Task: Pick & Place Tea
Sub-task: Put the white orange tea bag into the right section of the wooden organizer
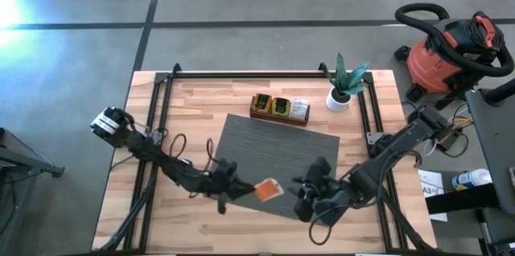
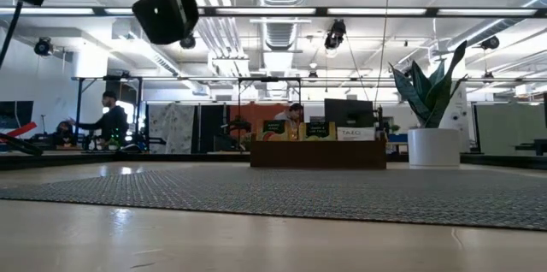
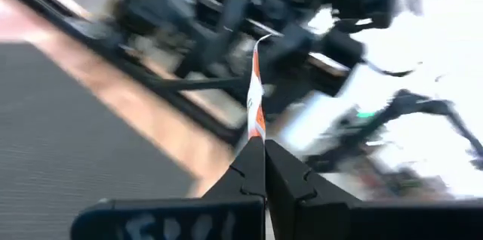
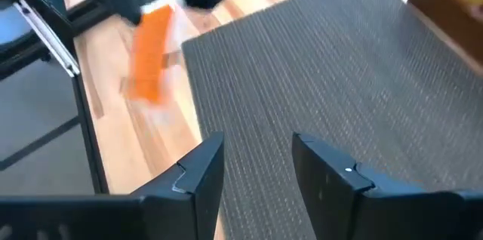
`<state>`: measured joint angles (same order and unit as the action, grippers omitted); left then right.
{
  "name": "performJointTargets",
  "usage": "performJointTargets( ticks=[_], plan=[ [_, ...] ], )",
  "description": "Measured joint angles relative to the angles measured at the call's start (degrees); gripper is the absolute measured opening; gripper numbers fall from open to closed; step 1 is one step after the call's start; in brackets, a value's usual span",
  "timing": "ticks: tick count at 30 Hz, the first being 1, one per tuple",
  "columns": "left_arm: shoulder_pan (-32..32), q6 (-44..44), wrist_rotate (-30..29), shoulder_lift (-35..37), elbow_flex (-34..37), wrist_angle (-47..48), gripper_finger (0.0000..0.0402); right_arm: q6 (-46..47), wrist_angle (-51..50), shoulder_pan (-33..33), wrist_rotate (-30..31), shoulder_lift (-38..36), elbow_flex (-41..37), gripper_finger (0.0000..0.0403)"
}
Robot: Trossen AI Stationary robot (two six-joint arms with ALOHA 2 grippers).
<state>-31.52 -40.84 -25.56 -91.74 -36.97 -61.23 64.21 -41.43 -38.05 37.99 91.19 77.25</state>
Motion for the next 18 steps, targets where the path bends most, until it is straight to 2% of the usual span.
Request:
performJointTargets(
  ticks=[2,5,9,12,18],
  plan=[
    [0.3,-2.9,3.6,-0.5,1.1,-4.1,0.0,-3.1,0.4,0.1,0.3,-0.6,0.1,0.0153],
    [0.3,-6.0,10.2,-0.7,1.8,-6.8,0.0,-13.8,2.3,0.1,-0.3,-0.7,1.6,0.0153],
    [0.3,-8.9,19.2,-0.7,1.8,-11.1,0.0,-39.1,4.5,-0.3,-4.0,-0.1,5.5,0.0153],
    [0.5,-9.9,22.1,-0.7,1.8,-14.1,0.0,-56.9,4.0,-0.7,-4.0,1.4,9.4,0.0153],
    [1.0,-13.5,23.1,-0.3,1.8,-18.8,0.0,-87.2,2.9,-0.5,3.8,3.5,16.3,0.0153]
  ],
)
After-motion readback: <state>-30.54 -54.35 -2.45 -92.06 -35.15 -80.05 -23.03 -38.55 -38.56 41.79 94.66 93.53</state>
